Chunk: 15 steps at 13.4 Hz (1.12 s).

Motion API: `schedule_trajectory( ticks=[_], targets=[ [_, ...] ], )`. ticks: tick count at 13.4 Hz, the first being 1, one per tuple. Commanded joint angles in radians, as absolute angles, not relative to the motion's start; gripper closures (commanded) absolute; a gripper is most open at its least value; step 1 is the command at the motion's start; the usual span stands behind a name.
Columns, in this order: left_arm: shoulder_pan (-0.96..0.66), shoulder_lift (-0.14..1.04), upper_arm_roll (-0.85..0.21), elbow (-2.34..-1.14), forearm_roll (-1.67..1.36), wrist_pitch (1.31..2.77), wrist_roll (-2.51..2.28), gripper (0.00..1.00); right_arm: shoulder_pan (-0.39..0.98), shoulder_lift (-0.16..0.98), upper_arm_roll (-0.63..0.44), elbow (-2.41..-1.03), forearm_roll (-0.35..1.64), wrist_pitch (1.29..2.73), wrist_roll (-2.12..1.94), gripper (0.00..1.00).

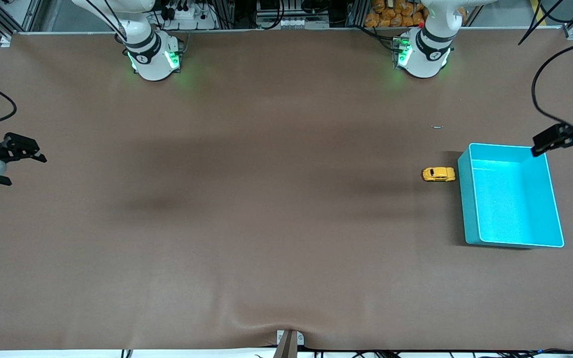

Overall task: Wind and store yellow beetle car
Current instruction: 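Withdraw the open right gripper toward its rest pose, then reach the left gripper down to the car beside the bin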

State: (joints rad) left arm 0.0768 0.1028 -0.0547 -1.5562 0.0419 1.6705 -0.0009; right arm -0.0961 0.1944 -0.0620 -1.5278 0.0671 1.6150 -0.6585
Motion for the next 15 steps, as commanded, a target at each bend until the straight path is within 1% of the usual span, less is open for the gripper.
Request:
schedule_trajectory(
  ticks=[1, 2, 4, 6, 8, 11, 12, 15],
  targets=[
    [0.052, 0.172, -0.069, -1.546, 0.029, 1.709, -0.017, 0.0, -0.103, 0.177, -0.061, -1.493, 0.064, 1.566, -0.519, 0.0],
    [0.023, 0.195, -0.077, -1.546, 0.037, 1.71, -0.017, 0.0, -0.1, 0.164, -0.057, -1.471, 0.061, 1.559, -0.408, 0.0],
    [0.018, 0.206, -0.078, -1.551, 0.037, 1.72, -0.026, 0.0, -0.071, 0.127, -0.051, -1.474, 0.061, 1.554, -0.286, 0.0],
    [0.02, 0.216, -0.08, -1.592, 0.032, 1.72, -0.066, 0.0, -0.051, 0.104, -0.051, -1.479, 0.06, 1.552, -0.217, 0.0],
    [0.028, 0.198, -0.08, -1.659, 0.028, 1.721, -0.164, 0.0, -0.023, 0.052, -0.051, -1.528, 0.055, 1.562, -0.17, 0.0],
    [0.028, 0.154, -0.08, -1.765, 0.026, 1.729, -0.292, 0.0, -0.003, -0.056, -0.051, -1.676, 0.051, 1.635, -0.169, 0.0],
    [0.026, 0.131, -0.081, -1.811, 0.026, 1.758, -0.325, 0.0, -0.002, -0.08, -0.049, -1.709, 0.051, 1.647, -0.167, 0.0],
    [0.028, 0.043, -0.092, -1.978, 0.021, 1.879, -0.444, 0.0, 0.009, -0.083, -0.035, -1.704, 0.049, 1.632, -0.158, 0.0]
  ],
)
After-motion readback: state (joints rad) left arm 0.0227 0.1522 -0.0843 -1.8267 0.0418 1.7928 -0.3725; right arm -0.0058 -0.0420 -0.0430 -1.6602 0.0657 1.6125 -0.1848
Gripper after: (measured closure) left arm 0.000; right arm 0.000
